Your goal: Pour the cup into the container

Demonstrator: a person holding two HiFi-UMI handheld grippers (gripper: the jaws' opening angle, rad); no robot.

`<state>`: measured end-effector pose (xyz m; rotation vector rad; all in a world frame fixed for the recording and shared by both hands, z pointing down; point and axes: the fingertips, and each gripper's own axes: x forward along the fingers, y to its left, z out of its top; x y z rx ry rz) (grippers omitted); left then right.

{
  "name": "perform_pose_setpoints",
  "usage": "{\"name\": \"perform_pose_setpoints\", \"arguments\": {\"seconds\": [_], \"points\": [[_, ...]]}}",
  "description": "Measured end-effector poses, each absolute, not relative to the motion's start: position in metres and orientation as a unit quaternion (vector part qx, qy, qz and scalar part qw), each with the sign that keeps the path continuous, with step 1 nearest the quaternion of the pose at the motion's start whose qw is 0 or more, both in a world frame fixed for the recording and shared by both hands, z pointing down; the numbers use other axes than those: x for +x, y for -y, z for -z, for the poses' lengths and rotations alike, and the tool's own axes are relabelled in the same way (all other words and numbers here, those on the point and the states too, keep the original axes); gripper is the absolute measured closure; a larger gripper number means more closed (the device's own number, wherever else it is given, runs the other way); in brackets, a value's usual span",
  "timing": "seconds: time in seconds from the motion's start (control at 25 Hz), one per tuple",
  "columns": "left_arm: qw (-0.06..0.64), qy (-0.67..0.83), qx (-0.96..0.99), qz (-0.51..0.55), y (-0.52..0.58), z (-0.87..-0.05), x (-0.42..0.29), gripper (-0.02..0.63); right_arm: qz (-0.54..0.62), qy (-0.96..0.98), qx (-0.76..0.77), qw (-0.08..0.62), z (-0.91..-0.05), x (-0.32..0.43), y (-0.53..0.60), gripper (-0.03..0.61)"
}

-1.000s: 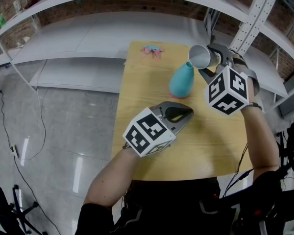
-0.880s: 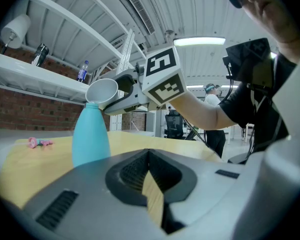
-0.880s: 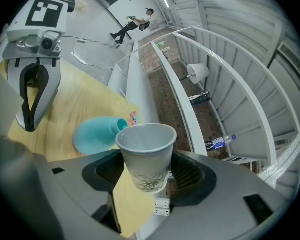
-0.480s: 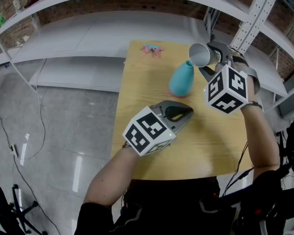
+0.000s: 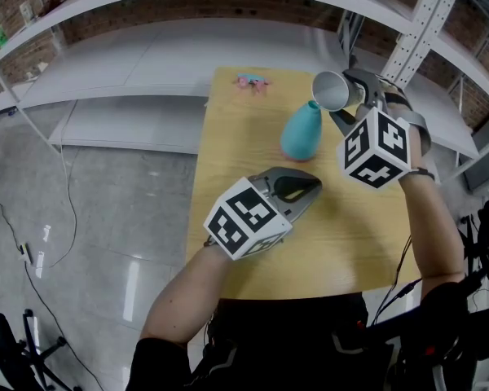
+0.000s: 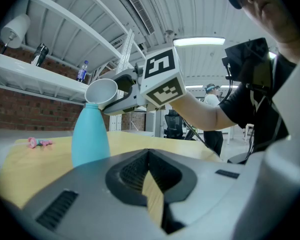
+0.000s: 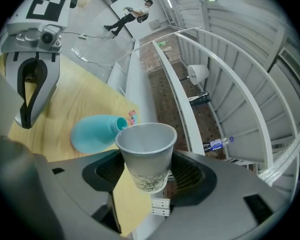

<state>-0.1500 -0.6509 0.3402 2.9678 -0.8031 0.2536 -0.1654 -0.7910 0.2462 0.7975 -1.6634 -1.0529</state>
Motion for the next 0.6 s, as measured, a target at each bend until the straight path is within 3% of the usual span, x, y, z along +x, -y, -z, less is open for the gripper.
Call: {"name": "perform_pose_setpoints", "arguments": {"seconds": [0.6], "points": [[0.029,0.261,0.961,-0.084,0.6519,-0.3410,-0.1513,0.612,0.402,0.715,0.332,0.465,-0.2462,-0.1641,0.7931,0.282]]}}
